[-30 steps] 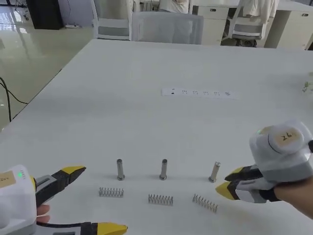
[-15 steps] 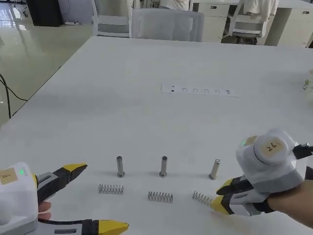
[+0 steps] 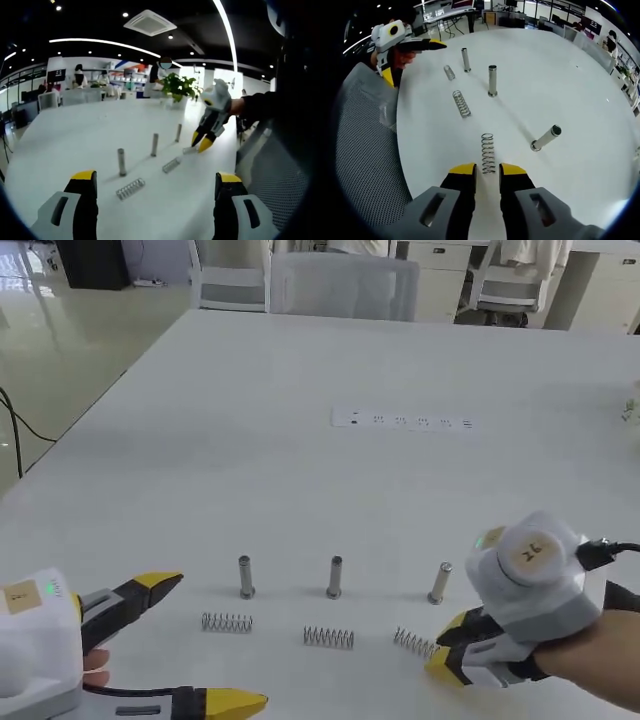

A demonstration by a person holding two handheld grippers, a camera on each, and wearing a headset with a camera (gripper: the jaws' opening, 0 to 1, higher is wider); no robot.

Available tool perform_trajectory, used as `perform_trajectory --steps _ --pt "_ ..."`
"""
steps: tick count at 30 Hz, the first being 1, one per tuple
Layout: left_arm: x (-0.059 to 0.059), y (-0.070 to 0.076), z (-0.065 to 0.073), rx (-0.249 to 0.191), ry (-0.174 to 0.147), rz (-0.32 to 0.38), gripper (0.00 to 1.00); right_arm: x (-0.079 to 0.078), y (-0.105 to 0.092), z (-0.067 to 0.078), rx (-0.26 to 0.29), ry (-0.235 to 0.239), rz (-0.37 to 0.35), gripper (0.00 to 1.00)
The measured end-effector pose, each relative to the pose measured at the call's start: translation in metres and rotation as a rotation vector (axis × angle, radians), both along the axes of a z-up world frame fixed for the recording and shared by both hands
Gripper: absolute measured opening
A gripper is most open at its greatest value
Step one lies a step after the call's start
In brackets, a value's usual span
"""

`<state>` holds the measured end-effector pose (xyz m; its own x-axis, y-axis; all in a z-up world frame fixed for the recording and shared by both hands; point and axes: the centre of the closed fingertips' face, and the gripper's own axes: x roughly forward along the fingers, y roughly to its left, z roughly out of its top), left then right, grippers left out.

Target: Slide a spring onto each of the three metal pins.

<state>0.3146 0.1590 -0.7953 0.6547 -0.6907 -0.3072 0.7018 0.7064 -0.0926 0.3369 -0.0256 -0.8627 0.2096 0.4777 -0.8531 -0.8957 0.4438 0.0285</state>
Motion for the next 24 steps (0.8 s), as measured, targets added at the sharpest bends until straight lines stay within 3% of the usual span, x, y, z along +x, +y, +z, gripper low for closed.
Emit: perform_trajectory --steps 18,24 --pt "-0.0025 -0.0052 0.0016 -0.001 -0.001 -0.015 0.93 0.0021 -0.0027 -0.0025 -0.055 -0.056 0.056 0.08" --pt "-0.0051 -0.0088 0.0022 -0.004 0.001 -0.033 0.88 0.0001 -0.0003 0.0052 -0.022 -0.044 0.045 0.07"
